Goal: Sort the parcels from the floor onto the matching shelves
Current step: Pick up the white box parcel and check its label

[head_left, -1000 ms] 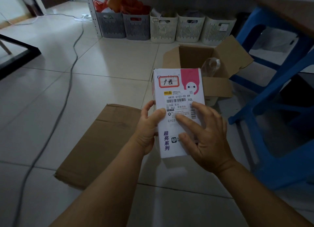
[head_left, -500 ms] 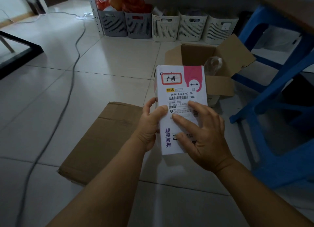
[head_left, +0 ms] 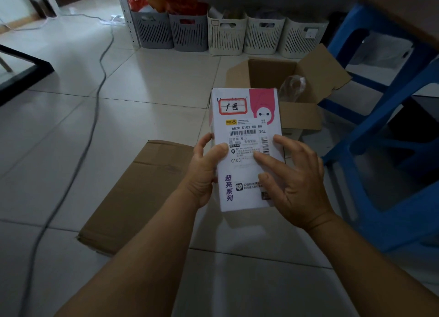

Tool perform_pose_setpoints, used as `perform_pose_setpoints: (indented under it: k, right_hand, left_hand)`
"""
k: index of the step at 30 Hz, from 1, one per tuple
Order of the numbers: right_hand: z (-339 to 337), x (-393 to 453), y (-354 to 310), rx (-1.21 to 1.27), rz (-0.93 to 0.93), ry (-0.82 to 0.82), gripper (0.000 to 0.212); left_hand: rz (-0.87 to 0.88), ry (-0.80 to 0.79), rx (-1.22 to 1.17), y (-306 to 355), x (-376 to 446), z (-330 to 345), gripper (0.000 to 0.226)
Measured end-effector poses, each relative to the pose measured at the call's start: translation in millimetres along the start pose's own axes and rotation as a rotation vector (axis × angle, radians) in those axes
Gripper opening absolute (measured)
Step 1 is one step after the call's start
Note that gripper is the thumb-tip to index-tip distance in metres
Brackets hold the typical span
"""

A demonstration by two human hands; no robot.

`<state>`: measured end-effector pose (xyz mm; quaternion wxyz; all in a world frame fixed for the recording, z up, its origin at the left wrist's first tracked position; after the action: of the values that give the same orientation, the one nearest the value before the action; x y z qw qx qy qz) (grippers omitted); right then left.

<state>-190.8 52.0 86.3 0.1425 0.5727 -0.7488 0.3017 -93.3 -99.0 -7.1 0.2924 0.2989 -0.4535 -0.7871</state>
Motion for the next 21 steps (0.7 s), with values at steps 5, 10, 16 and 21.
perform_pose_setpoints:
  k: [5, 10, 16, 21]
  right_hand:
    - [-4, 1, 2, 0.021, 0.011, 0.018, 0.043]
    - [-5, 0, 8, 0.030, 0.021, 0.033, 0.043]
    - [7, 0, 22, 0.105, 0.170, -0.036, 0.057]
    - [25, -1, 37, 0.427, 0.480, -0.138, 0.080]
  left_hand:
    - [0.005, 0.002, -0.001, 1, 1, 0, 0.098]
    - [0.001, 0.030, 0.009, -1, 1, -3, 0.100]
    - [-0.029, 0.044, 0.018, -5, -3, -5, 0.094]
    - [-0.052, 0.048, -0.008, -8, -2, -4, 0.096]
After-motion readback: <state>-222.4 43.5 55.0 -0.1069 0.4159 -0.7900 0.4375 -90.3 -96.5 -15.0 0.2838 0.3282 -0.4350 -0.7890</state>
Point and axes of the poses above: each hand's wrist, its own x-axis towards the middle knuckle, its own z-axis out of the palm, y = z × x, the point moved 8 cm from there along x, towards the middle knuckle, and after that the axes turned 1 degree about -x, right-handed, at the moved point
